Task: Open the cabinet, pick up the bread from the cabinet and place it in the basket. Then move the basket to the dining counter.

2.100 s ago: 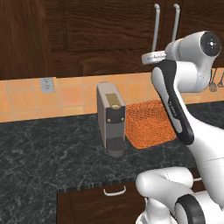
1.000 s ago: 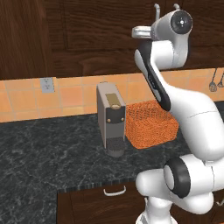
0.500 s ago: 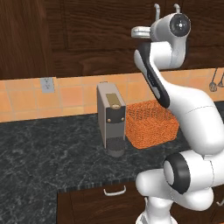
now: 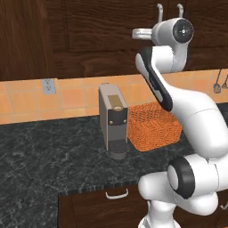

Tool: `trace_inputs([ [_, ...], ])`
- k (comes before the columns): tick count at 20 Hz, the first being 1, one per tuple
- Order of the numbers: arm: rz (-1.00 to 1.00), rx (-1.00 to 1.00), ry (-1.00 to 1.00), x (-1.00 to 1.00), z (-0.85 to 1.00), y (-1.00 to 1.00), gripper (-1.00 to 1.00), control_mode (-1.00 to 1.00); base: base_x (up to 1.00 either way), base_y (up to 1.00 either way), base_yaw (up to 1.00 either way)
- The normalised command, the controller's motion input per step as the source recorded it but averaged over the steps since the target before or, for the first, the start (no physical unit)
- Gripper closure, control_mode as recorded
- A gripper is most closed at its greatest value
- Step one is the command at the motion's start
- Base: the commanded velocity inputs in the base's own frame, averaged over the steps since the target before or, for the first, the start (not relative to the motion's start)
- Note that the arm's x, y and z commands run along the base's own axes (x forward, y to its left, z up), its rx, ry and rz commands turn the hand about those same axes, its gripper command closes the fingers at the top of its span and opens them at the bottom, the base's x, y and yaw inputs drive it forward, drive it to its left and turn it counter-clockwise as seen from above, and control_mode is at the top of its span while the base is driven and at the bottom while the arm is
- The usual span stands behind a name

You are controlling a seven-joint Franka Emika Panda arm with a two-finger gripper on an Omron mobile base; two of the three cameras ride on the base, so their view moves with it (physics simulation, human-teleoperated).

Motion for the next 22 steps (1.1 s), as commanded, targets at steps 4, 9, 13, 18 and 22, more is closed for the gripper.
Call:
trace_inputs([
  [4, 0.00, 0.00, -0.07, -0.08, 0.09, 0.00, 1.00, -1.00, 0.00, 0.00, 0.00],
  [9, 0.00, 0.00, -0.03, -0.87, 0.31, 0.00, 1.00, -1.00, 0.00, 0.00, 0.00],
  [13, 0.00, 0.00, 0.00, -1.00, 0.51, 0.00, 1.00, -1.00, 0.00, 0.00, 0.00],
  [18, -0.01, 0.00, 0.00, -1.00, 0.56, 0.04, 1.00, -1.00, 0.00, 0.00, 0.00],
  [22, -0.06, 0.00, -0.01, -1.00, 0.45, 0.31, 1.00, -1.00, 0.00, 0.00, 0.00],
])
